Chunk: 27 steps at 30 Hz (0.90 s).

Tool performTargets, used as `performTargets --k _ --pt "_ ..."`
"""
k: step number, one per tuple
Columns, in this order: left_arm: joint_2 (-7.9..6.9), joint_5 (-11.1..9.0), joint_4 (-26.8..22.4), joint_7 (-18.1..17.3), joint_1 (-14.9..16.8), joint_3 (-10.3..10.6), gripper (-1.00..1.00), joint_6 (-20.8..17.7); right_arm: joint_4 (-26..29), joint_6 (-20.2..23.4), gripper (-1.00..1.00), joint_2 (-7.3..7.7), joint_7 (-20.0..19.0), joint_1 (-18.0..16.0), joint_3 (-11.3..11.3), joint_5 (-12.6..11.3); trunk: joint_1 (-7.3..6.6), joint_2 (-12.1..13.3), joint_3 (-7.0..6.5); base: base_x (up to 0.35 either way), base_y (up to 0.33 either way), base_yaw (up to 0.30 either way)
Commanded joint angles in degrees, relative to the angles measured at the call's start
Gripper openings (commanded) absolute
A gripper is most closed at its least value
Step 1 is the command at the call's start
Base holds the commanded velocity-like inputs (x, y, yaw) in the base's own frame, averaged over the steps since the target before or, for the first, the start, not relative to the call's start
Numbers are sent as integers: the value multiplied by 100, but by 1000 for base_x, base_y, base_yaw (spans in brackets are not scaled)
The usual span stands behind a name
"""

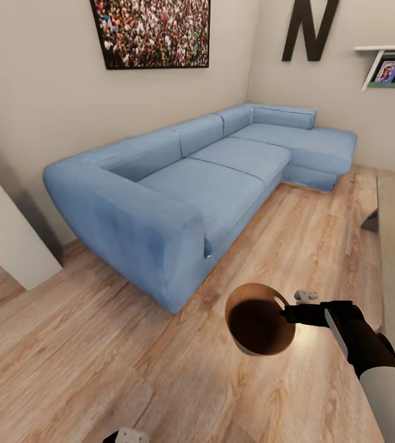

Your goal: Put the three can of soda from the living room inside the tash can in the kitchen.

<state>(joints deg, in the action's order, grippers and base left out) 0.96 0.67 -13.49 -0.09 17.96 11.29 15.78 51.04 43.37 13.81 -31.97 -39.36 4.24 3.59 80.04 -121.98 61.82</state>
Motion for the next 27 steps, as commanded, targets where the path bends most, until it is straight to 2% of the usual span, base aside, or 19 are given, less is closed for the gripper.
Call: performTargets --k 1,4,11,20,27 --pt "0 -1 -1 0 -1 -1 100 1 3 28 -100 -1 -11 -2 0 -96 0 0 -1 63 0 0" --pt "0 -4 -10 0 -3 -3 100 2 3 25 -100 -1 -11 -2 -8 -96 0 0 -1 25 0 0" --pt "18 7 15 0 -1 -12 100 -4 3 29 -100 -1 -11 6 -5 -94 153 -281 127 5 0 -3" --pt "18 4 21 0 -2 -11 100 -5 129 31 -100 -1 -13 10 10 -101 351 -642 346 0 0 -59" --pt "25 3 30 0 1 -13 100 -5 461 39 -100 -1 -20 97 23 -128 505 -923 531 0 0 -66"
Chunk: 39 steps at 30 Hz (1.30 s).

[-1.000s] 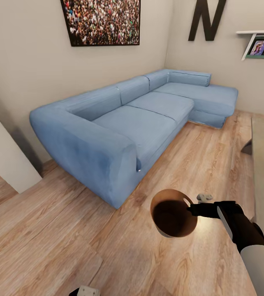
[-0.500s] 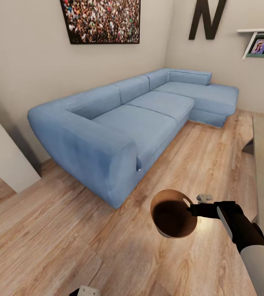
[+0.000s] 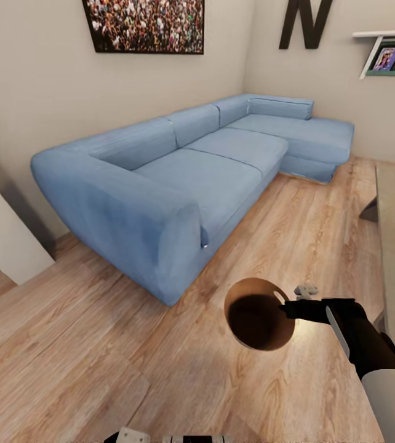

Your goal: Put the three can of soda from the living room inside the tash can in the kitchen.

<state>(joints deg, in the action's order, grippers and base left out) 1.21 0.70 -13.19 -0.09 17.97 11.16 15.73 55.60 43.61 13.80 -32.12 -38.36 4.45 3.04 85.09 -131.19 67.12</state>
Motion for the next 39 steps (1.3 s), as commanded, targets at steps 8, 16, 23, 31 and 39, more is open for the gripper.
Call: performTargets --k 8,16,23,31,39 --pt "-6 -3 1 0 -1 0 100 0 128 16 -100 0 -5 54 -8 -74 154 -283 194 0 0 -61" --pt "-7 -8 -7 0 -4 7 100 0 135 18 -100 0 -6 57 -14 -75 176 -323 278 0 0 -13" --pt "-7 -2 0 0 -1 9 100 0 166 17 -100 0 -6 57 -1 -88 329 -604 454 0 0 -1" --pt "-7 -7 -6 0 0 9 100 0 211 16 -100 -2 -6 81 -3 -92 417 -764 590 0 0 0" --pt "-7 -9 -6 0 0 9 100 0 214 16 -100 -5 -8 83 -2 -93 549 -1005 758 0 0 0"
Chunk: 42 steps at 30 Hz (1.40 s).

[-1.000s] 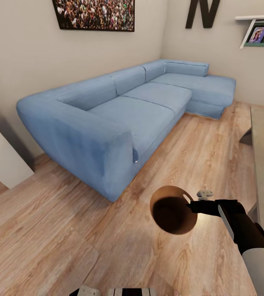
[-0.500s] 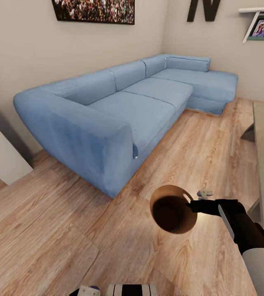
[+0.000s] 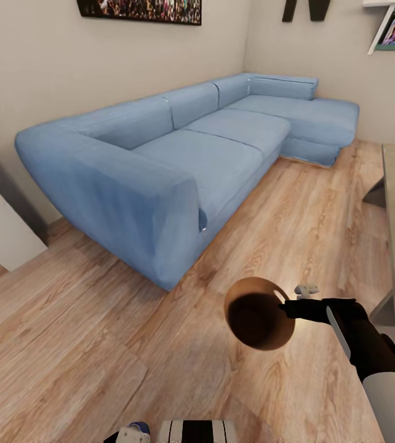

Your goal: Put the three can of soda from the living room inside the tash can in the kitchen.

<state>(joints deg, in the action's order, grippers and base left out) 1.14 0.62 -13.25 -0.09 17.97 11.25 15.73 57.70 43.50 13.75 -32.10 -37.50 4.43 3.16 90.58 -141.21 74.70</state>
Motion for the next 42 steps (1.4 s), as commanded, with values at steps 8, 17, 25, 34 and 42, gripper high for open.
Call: performTargets --k 8,17,25,34,42 --pt "-4 0 -15 0 -2 0 100 0 4 27 -100 -4 -11 -3 -3 -105 44 -82 93 0 0 0" --pt "-8 0 -27 0 -3 0 100 0 4 27 -100 -11 -9 -3 -3 -105 115 -205 252 0 0 0" --pt "-14 -6 -52 0 -4 -3 100 9 4 27 -100 -36 -7 -1 -1 -98 115 -205 303 0 0 0" --pt "-33 -15 -130 13 -10 -62 100 25 4 28 -100 -39 -7 5 -9 -96 115 -205 360 0 0 0" --pt "-35 -17 -142 25 -13 -70 100 34 5 27 -100 -40 -7 30 -12 -96 115 -205 410 0 0 0"
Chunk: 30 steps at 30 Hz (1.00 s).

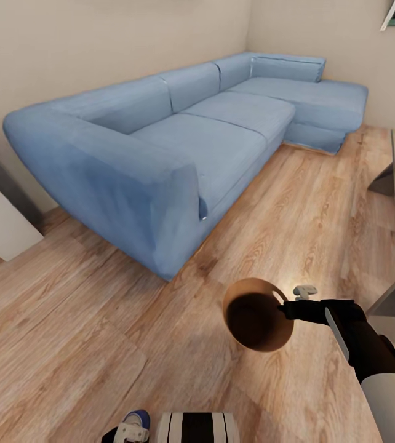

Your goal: Put the three can of soda from the living room inside the tash can in the kitchen.

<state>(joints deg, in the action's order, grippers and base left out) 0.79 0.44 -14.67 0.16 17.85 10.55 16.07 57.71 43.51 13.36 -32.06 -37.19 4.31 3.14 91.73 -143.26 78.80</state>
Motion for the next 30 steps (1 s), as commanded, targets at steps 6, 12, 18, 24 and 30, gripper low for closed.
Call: performTargets --k 6,12,18,24,30 --pt "7 0 -20 0 1 35 100 -2 4 26 -100 0 -10 0 0 -94 -1 0 37 0 0 0" --pt "1 1 -581 6 1 30 100 -58 3 26 -100 0 -11 1 -3 -87 -1 0 74 0 0 0" --pt "0 0 -1225 3 0 19 100 -98 4 26 -100 0 -10 1 -3 -85 -1 0 112 0 0 0" --pt "0 15 -1304 9 0 23 100 -103 3 26 -100 0 -10 1 -1 -85 -1 0 148 0 0 0" --pt "0 31 -1297 10 0 25 100 -104 4 26 -100 -3 -10 4 -8 -78 -1 0 184 0 0 0"
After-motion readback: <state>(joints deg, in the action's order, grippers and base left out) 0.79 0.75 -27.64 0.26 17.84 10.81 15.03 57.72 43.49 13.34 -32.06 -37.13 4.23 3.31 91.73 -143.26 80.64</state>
